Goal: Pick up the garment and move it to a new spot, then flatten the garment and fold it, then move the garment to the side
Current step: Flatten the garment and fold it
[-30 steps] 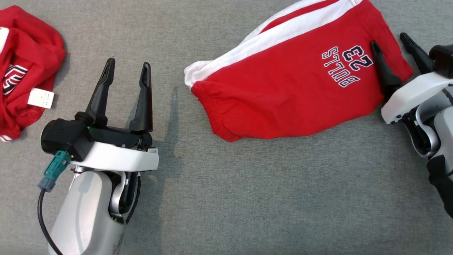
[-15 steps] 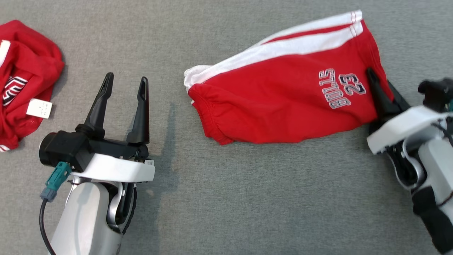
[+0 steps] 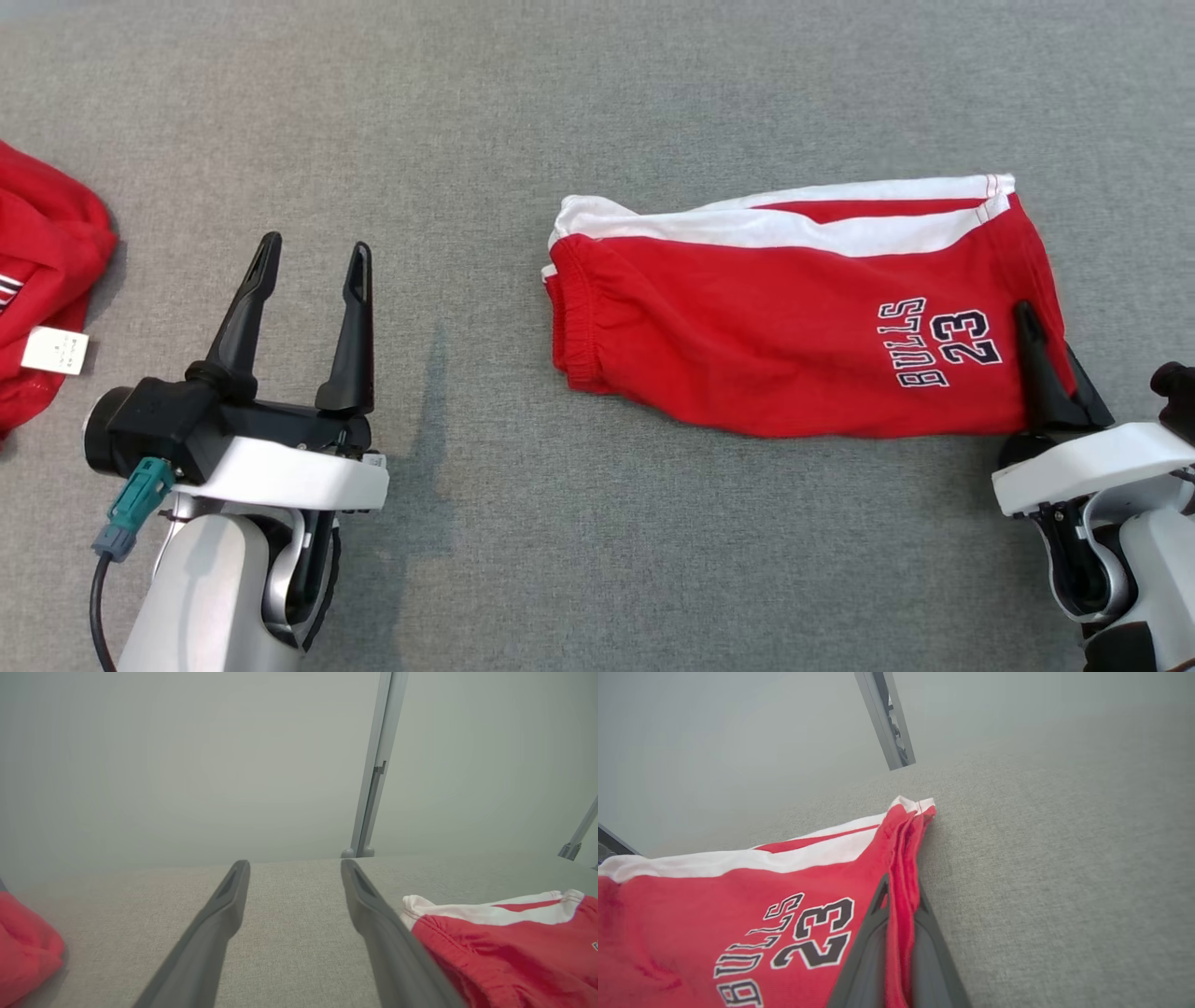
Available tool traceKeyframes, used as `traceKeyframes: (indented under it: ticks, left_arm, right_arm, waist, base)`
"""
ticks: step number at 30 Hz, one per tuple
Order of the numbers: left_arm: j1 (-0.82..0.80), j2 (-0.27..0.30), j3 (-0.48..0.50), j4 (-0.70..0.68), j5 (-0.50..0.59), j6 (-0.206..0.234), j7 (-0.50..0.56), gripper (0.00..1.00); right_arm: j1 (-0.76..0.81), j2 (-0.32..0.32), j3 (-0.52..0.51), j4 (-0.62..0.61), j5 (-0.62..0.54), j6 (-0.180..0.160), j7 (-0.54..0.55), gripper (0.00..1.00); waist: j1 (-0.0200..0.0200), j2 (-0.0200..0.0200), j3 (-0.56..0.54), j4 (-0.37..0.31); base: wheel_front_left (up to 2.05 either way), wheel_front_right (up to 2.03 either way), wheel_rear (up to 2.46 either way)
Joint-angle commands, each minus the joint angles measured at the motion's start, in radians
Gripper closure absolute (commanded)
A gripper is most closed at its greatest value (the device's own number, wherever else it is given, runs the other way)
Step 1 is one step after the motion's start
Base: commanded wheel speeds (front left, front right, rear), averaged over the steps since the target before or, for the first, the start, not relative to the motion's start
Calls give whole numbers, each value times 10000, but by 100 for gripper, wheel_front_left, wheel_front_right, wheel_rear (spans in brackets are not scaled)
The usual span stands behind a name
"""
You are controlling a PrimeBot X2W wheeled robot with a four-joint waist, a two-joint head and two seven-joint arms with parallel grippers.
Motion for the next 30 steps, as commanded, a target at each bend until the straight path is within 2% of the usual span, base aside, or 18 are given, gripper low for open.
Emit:
traceKeyframes:
  ticks: [1,7,14,19,28,29,30]
  left_arm:
    - [121,71,42,-81,-23,65,46,0]
    - [178,122,-16,-239,-59,136,189,0]
    - [227,71,-179,-331,-112,133,289,0]
    - [71,-28,-398,-197,-132,42,258,0]
    - [-66,-89,-453,23,-181,71,97,0]
    - [-83,-94,-455,42,-183,81,97,0]
    - [-91,-97,-454,57,-178,95,77,0]
  right_arm:
    - [73,35,-124,-105,-98,-2,49,100]
    - [-269,569,301,-1075,-597,-1,196,100]
    - [-991,1499,1769,-2352,-881,-1,819,100]
    - [-1598,1842,3081,-2044,-593,-1,992,100]
    - [-2237,1892,4824,-630,362,-1,607,100]
    - [-2306,1901,5004,-485,458,-1,546,68]
    - [-2354,1904,5154,-364,573,-1,471,22]
  waist:
    - [0,0,-70,-68]
    - [0,0,-231,-88]
    - [0,0,-284,20]
    - [0,0,-208,347]
    - [0,0,-67,719]
    - [0,0,-54,733]
    - [0,0,-49,735]
  base:
    - [0,0,0]
    - [0,0,0]
    - [0,0,0]
    - [0,0,0]
    - [0,0,0]
    - [0,0,0]
    - [0,0,0]
